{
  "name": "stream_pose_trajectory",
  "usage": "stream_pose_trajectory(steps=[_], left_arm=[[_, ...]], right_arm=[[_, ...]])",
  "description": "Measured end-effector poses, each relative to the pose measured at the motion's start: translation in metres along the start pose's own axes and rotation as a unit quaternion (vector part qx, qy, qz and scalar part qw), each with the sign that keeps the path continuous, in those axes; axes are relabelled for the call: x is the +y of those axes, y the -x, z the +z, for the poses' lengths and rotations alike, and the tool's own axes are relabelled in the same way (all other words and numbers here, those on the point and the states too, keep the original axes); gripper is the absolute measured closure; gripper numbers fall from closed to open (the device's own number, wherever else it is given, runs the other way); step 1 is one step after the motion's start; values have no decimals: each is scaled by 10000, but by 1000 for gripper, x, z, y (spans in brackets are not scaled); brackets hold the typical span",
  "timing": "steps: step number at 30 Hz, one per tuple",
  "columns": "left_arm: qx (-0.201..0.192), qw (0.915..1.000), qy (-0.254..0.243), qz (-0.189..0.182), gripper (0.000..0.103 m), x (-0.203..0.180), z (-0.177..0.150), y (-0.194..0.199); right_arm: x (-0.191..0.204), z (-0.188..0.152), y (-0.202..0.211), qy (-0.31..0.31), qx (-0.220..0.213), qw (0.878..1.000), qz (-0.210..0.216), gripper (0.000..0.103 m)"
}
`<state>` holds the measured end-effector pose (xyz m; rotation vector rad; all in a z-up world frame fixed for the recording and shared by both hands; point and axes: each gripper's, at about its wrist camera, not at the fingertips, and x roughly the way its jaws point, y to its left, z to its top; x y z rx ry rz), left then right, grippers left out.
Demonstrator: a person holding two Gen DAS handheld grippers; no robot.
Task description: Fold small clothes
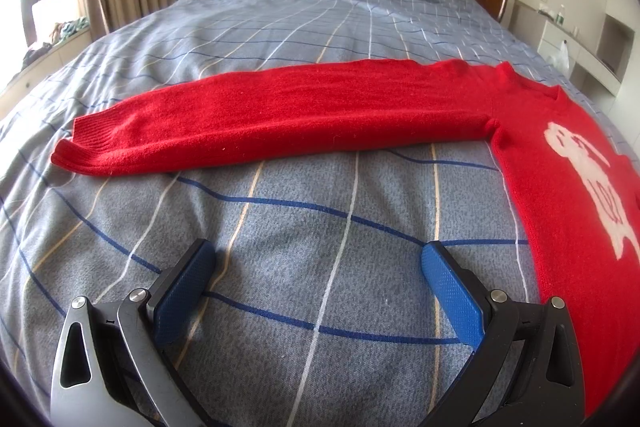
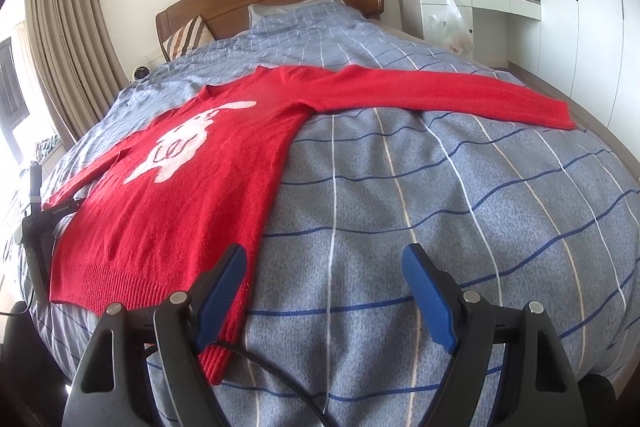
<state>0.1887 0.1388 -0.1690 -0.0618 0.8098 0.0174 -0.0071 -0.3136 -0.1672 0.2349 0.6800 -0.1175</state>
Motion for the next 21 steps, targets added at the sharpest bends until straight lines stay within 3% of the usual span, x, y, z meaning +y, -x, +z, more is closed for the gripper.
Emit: stream_pose_trajectory(steps=[21], left_arm=[[0, 10000, -1, 1, 0, 0, 0, 0]], right_arm=[[10, -2, 0, 123, 24, 9999, 82, 23]])
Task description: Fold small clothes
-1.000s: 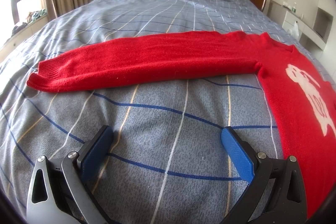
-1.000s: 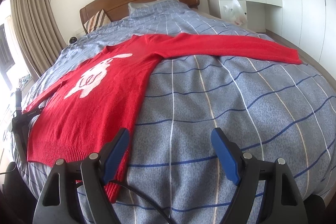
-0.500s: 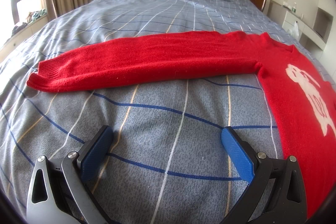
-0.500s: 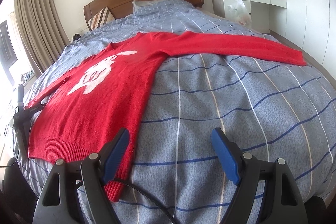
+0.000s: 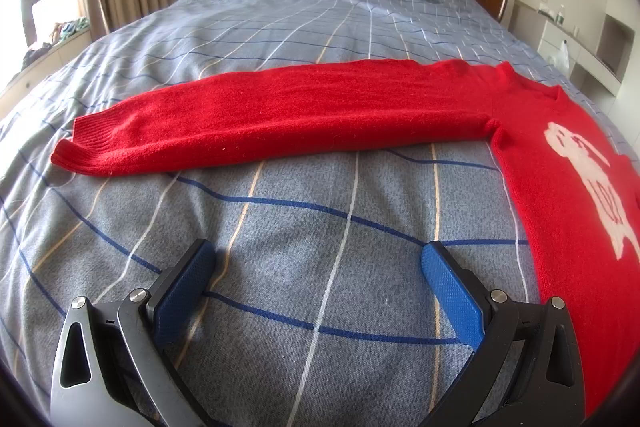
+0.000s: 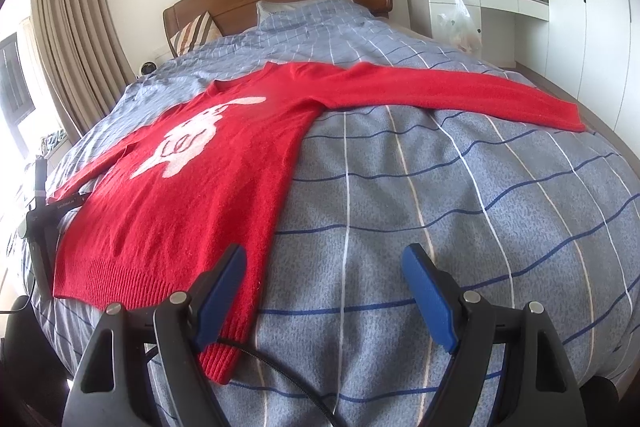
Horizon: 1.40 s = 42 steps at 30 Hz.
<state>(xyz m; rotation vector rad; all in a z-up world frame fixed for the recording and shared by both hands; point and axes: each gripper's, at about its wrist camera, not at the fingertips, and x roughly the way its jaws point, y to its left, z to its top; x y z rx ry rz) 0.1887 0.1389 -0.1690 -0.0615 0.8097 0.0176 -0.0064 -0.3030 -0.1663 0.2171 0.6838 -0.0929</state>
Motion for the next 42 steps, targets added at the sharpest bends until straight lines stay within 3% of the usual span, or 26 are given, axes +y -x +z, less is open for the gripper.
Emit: stream_pose_trajectory(steps=[42], left_arm=[[0, 10000, 0, 2, 0, 0, 0, 0]], right_arm=[[-4, 0, -1, -123, -20, 9999, 86, 23]])
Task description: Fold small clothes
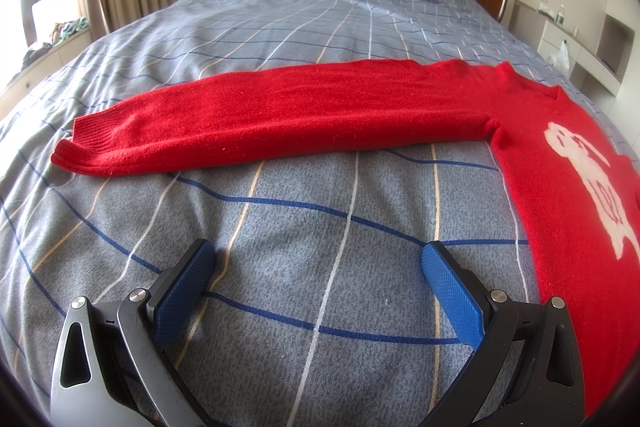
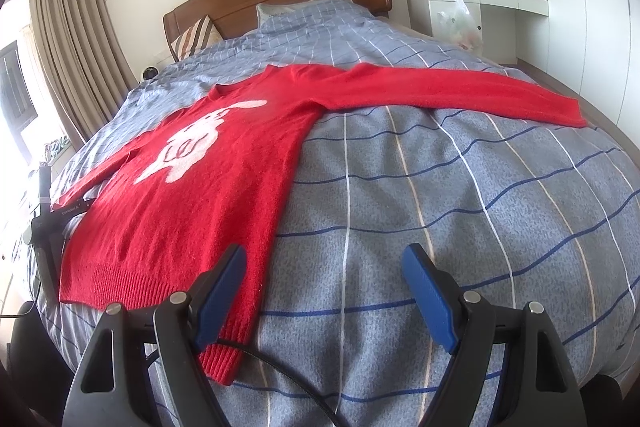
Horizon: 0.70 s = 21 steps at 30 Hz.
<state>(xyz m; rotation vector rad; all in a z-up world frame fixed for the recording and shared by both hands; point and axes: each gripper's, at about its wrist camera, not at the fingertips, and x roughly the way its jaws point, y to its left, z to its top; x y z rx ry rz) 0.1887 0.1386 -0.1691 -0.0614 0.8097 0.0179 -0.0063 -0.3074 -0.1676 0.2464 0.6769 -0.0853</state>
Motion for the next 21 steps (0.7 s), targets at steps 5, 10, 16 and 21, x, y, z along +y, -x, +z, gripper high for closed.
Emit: stream_pose_trajectory(steps=[5, 10, 16, 21], left_arm=[[0, 10000, 0, 1, 0, 0, 0, 0], [0, 10000, -1, 1, 0, 0, 0, 0], [0, 10000, 0, 1, 0, 0, 0, 0], [-1, 10000, -1, 1, 0, 0, 0, 0]], right_arm=[[-2, 0, 0, -53, 12, 10000, 12, 23], [-3, 0, 1, -81, -17, 10000, 14, 23], [-3, 0, 1, -56, -2, 10000, 17, 23], [-3, 0, 1, -63, 12, 10000, 25, 23]])
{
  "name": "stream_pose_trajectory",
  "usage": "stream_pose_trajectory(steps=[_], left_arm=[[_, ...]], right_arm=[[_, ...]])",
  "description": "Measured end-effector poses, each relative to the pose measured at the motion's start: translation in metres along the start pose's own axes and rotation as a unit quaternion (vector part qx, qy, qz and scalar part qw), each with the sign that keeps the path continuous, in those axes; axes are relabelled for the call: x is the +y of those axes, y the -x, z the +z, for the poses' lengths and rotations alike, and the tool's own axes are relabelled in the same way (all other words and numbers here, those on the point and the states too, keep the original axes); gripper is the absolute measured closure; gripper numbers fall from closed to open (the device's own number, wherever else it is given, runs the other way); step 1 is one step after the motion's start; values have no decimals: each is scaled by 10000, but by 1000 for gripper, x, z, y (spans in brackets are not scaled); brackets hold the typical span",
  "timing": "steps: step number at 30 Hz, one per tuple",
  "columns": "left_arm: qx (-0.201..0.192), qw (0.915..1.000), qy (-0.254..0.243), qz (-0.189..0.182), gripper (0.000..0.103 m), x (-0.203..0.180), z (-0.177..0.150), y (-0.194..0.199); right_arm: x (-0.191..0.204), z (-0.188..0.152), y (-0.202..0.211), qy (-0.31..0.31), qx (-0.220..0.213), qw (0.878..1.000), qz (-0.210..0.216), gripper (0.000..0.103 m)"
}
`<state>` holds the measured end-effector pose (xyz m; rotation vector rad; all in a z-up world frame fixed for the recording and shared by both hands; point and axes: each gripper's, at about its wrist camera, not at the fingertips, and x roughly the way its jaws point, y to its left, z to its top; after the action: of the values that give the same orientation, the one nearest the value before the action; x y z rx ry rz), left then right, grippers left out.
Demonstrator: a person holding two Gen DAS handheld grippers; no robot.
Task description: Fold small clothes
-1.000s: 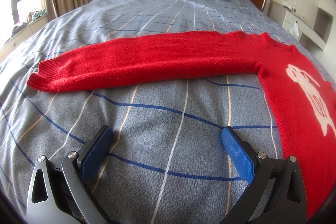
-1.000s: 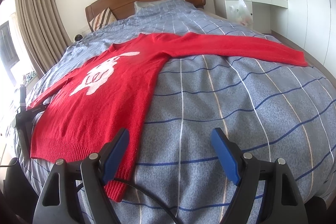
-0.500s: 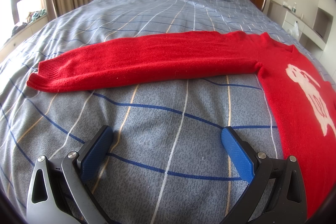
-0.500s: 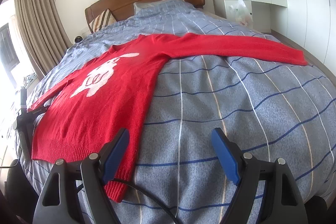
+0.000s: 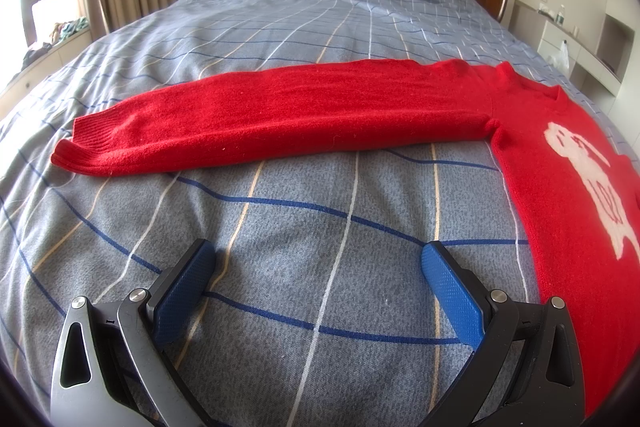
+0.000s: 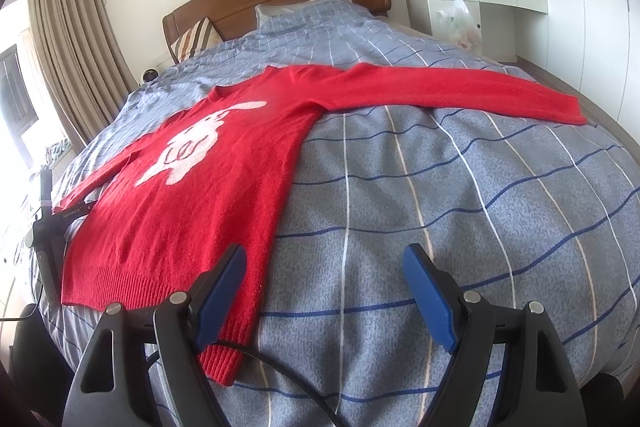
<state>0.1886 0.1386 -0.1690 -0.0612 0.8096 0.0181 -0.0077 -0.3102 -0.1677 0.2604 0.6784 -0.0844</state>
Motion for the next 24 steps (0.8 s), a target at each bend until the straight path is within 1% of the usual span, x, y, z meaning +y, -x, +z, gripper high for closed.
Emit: stream_pose_trajectory(steps=[24], left_arm=[[-1, 10000, -1, 0, 0, 0, 0, 0]], right_arm=[[3, 0, -2, 6, 34, 10000, 25, 23]])
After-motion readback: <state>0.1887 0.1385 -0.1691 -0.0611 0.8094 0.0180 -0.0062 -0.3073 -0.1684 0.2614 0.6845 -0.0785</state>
